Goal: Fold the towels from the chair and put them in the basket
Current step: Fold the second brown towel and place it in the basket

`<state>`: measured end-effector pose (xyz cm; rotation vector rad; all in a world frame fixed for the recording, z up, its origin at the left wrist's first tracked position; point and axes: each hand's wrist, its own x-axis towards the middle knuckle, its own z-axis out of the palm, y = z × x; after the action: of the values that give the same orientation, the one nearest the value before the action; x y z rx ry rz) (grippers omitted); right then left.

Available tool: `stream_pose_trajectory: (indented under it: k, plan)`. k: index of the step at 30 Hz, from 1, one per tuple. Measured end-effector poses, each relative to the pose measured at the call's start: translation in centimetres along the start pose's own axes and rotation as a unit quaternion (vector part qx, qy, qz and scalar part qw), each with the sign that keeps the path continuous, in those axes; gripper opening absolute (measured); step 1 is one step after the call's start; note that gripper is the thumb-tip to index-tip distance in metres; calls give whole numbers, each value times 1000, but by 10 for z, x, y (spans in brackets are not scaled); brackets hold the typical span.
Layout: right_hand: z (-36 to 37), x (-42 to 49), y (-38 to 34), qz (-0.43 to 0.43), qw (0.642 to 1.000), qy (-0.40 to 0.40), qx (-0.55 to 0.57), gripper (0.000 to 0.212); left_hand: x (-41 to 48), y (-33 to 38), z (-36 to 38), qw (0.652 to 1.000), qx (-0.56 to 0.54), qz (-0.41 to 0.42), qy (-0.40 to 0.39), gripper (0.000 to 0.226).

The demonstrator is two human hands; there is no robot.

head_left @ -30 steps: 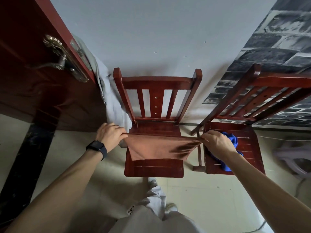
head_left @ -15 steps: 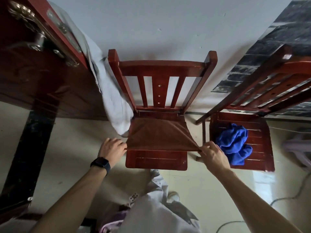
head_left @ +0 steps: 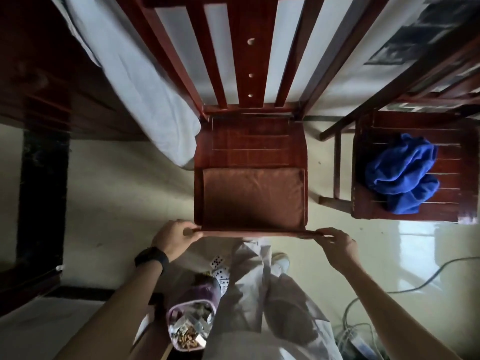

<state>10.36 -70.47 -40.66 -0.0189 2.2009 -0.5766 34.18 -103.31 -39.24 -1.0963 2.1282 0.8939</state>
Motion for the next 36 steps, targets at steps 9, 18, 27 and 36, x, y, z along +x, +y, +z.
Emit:
stream_pose_trajectory:
  k: [9, 18, 27, 36]
  plan:
    - [16, 96, -46, 0, 990, 61, 131, 14, 110, -2, 7, 901, -419, -105, 49, 16]
    - [36, 161, -57, 8, 986, 93, 142, 8, 174, 3, 14, 892, -426, -111, 104, 21]
    - [54, 184, -61, 42, 982, 141, 115, 23, 194, 8, 25, 934, -293, -109, 173, 21]
    - [60, 197, -62, 63, 980, 167, 93, 27, 198, 17, 33, 944, -224, -115, 213, 18]
